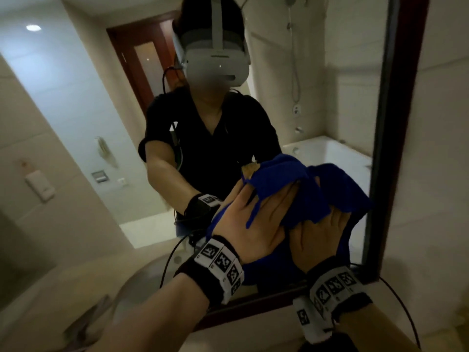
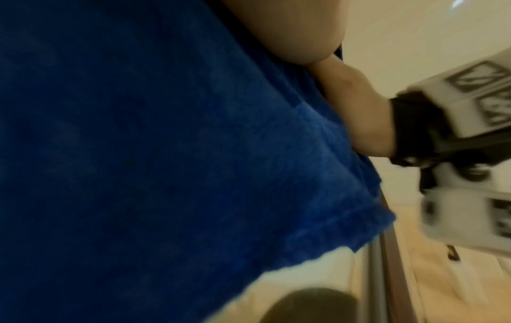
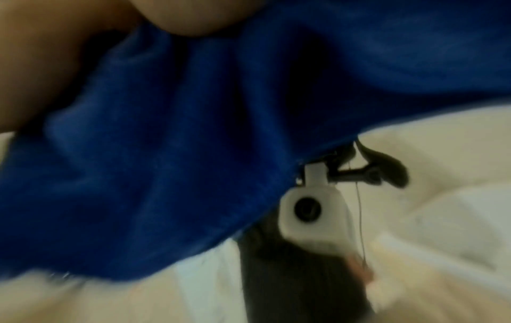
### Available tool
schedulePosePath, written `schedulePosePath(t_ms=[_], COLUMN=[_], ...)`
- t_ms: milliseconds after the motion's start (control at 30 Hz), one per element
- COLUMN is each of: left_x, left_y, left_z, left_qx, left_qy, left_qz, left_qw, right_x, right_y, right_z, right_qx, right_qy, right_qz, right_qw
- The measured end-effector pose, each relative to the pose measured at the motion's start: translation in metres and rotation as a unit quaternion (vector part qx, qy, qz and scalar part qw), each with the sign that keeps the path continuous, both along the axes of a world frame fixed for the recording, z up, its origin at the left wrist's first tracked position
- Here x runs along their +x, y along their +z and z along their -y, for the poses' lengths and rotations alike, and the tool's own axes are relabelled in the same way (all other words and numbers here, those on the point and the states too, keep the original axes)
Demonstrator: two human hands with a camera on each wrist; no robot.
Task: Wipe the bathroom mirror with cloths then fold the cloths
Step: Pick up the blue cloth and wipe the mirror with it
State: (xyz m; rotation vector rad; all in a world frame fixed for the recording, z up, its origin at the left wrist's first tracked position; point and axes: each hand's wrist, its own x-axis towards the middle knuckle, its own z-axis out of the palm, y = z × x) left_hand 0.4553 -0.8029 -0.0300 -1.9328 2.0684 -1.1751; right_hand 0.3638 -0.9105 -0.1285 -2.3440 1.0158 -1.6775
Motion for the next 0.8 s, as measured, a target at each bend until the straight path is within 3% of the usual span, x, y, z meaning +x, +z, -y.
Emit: schedulePosePath(t_ms=[233,400,667,800], left_x=[0.099,0.195,0.343,0.409], left_y=[-0.041,-0.07,-0.101,-0.113], left_z=[-0.124,-0.251,-0.476,-0.572], left_qx=[-0.007,-0.07,-0.121,-0.057], left_qy=[0.034,0.098,0.231,0.362], left_qz=[-0.017,-0.063,-0.16,-0.246], left_qw=[0.999,0.991,0.952,0.897], right_x=[0.073,0.16,0.323,0.398], right_y=[-0.035,-0.032,-0.023,-0.017], right_z=[-0.109,-0.219,-0.429,-0.52], right_qx=[0.023,-0.053,-0.139,-0.177], right_qy=[0.086,0.127,0.196,0.243], right_qz=[-0.065,-0.089,-0.246,-0.281], right_qw=[0.994,0.986,0.939,0.911])
